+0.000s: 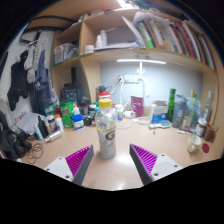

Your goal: Pour water

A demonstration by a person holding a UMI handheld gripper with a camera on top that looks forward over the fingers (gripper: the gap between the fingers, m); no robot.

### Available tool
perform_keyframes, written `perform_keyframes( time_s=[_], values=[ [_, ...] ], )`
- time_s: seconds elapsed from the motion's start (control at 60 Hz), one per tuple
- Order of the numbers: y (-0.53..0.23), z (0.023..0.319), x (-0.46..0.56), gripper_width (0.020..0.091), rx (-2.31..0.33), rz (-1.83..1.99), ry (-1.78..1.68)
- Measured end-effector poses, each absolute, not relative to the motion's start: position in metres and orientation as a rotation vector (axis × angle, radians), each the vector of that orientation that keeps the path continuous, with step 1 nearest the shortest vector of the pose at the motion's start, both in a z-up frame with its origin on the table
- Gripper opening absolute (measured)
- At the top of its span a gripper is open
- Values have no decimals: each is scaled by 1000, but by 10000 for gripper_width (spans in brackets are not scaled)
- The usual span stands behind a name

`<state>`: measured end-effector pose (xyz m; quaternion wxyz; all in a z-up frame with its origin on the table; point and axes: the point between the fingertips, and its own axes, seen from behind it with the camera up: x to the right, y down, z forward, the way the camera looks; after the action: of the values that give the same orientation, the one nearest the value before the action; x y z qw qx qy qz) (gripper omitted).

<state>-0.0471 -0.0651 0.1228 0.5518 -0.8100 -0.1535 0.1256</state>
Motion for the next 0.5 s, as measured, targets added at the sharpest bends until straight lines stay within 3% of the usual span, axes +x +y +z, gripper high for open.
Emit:
perform_keyframes(
  time_s=[0.283, 0.433, 0.467, 0.5],
  values=[
    [54, 64, -112, 840, -1908, 312, -363],
    [85, 61, -127, 830, -1861, 317, -295],
    [90, 66, -128, 789, -1840, 313, -276],
    [94, 67, -130, 661, -1832, 311, -271]
  ],
)
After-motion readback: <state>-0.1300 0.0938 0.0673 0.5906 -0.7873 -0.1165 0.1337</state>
